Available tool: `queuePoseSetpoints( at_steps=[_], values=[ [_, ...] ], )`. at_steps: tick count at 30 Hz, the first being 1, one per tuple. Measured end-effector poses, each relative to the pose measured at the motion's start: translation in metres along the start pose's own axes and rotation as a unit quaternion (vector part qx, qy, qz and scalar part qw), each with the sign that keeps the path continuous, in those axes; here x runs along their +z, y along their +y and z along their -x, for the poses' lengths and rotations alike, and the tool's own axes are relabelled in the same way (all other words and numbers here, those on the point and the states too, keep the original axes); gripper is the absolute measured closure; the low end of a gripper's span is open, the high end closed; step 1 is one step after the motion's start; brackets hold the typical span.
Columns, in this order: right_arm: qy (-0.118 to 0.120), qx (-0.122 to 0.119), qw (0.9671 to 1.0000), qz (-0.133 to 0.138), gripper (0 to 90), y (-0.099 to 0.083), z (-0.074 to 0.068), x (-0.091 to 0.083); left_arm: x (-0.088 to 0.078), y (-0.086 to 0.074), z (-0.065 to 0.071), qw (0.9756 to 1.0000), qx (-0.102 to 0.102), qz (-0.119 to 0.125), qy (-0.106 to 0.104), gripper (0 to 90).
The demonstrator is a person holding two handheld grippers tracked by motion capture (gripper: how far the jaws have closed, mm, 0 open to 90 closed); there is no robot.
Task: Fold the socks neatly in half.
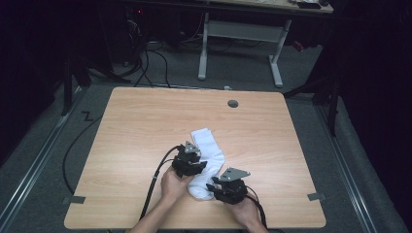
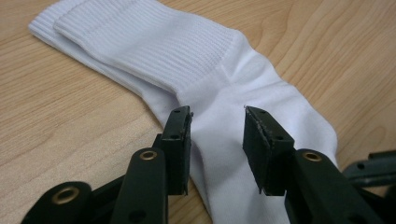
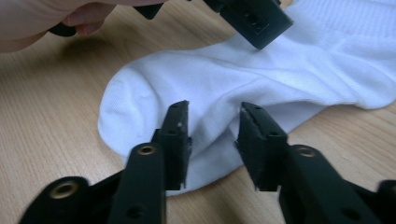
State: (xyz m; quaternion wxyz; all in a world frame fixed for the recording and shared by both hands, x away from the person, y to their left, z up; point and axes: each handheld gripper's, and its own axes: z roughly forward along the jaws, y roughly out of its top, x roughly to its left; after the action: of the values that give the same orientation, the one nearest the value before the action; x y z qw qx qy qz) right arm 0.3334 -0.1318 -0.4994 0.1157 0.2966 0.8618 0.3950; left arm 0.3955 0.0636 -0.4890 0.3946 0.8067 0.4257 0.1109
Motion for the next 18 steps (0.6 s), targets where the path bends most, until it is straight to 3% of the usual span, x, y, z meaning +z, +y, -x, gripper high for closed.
queuePoseSetpoints(
  at_steps=[1,5,18],
  values=[
    [0.000,0.000,1.0000,0.000,67.8,0.000,0.000,0.000,0.000,0.000,0.000,1.0000,0.000,0.000,0.000,61.9],
    [0.004,-0.019,0.9998,0.001,86.3,-0.001,-0.005,0.001,-0.001,-0.005,-0.001,1.0000,-0.004,0.002,0.000,61.5],
    [0.010,-0.017,0.9993,0.032,88.0,0.009,-0.003,-0.016,-0.001,-0.010,-0.007,0.9998,-0.021,0.001,-0.003,59.6]
  ],
)
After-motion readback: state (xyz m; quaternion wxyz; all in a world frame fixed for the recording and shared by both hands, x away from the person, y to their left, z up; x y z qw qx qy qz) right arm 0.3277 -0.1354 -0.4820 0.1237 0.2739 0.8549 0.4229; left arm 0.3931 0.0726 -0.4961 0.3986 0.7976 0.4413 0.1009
